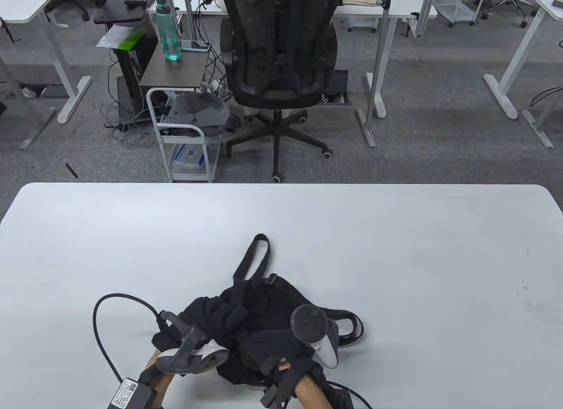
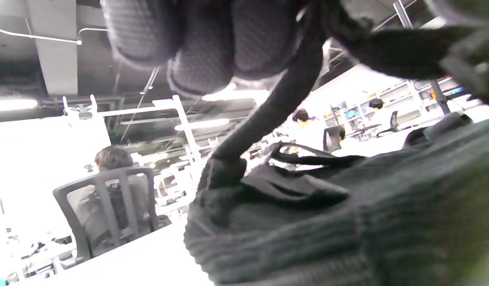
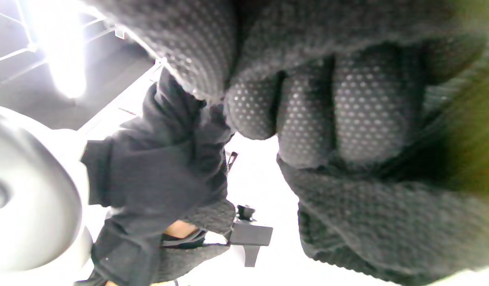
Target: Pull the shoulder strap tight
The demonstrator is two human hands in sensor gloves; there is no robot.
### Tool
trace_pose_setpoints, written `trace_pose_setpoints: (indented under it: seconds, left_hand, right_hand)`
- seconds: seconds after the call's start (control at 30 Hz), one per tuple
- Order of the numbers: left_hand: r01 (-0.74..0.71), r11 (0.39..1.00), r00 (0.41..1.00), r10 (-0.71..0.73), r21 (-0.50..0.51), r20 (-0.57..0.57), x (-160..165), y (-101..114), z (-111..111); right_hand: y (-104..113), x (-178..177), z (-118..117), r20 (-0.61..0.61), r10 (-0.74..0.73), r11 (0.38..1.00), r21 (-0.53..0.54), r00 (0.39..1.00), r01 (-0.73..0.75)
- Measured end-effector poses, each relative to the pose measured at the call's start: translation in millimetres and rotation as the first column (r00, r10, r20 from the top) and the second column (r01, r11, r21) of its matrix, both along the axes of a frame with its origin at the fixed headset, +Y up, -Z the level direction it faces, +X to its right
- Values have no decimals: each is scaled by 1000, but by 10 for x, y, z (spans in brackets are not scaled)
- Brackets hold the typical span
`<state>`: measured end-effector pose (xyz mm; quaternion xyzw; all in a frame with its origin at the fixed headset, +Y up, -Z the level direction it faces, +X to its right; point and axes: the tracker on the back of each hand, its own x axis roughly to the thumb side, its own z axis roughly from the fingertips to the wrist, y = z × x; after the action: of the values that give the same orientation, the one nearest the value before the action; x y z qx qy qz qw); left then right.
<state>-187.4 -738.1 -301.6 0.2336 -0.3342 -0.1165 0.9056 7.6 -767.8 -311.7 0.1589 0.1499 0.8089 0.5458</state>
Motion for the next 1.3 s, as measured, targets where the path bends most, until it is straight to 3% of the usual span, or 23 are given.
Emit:
trace_pose_setpoints:
  seconds: [0.13, 0.27, 0.43, 0.73, 0.8, 0.9, 1.03, 1.2, 1.3]
  left_hand:
    - [65, 997, 998, -66, 40, 19, 111, 34, 130]
    - [20, 999, 997, -22, 37, 75, 174, 76, 205]
    - [16, 999, 995, -20, 42, 93, 206, 57, 258]
    - [-18, 1000, 1000, 18, -26, 14, 28, -10, 6]
    - [-33, 998, 999, 34, -47, 15, 44, 0, 20]
    - [31, 999, 1000, -31, 32, 1, 94, 30, 97]
    - [18, 999, 998, -20, 35, 52, 186, 53, 197]
    - [41, 995, 996, -48, 94, 73, 253, 62, 244]
    - [21, 999, 997, -24, 50, 68, 237, 30, 182]
  right_hand:
    - [5, 52, 23, -19, 17, 999, -44, 1000, -18]
    - [-11, 91, -1, -9, -49, 996, -69, 999, 49]
    - [9, 49, 18, 28, -27, 999, 25, 999, 27]
    - [9, 25, 11, 8, -11, 1000, 5, 1000, 11]
    - [-1, 20, 6, -2, -10, 1000, -4, 1000, 10]
    - [-9, 54, 11, 7, -12, 1000, -26, 1000, 13]
    - [-27, 82, -13, 0, -43, 998, -37, 999, 43]
    - [-27, 76, -21, 66, -47, 998, 42, 997, 44]
    - [-11, 61, -20, 68, -33, 999, 43, 997, 30]
